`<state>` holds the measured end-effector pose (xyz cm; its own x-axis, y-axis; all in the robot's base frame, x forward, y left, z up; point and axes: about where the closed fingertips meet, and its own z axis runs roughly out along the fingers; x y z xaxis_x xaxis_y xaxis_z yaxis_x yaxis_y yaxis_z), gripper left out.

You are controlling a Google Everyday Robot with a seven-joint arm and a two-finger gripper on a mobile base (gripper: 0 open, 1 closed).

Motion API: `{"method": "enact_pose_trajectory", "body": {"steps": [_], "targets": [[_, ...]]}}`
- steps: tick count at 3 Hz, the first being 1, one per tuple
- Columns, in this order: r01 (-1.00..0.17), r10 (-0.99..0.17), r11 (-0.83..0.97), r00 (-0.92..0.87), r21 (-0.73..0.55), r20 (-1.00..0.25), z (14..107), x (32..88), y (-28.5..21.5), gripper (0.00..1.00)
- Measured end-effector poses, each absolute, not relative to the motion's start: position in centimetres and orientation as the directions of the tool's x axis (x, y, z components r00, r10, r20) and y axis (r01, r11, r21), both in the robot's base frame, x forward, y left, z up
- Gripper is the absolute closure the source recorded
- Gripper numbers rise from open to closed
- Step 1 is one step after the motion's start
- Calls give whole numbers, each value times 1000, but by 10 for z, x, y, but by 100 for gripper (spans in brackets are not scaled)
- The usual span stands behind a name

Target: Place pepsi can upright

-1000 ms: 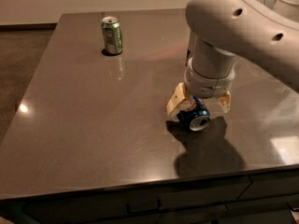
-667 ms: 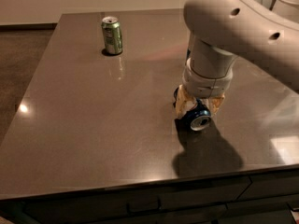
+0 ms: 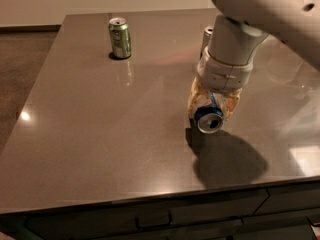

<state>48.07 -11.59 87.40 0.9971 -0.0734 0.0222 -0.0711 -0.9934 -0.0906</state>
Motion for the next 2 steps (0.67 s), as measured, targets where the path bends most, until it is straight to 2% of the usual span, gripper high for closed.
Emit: {"method": "enact_pose_trajectory", "body": {"steps": [1,2], "targets": [[-265,-252,-944,963,-197,-92,900,482,-105,100],[-443,-392,-849,894,-288,-219,924,484,-92,100]]}}
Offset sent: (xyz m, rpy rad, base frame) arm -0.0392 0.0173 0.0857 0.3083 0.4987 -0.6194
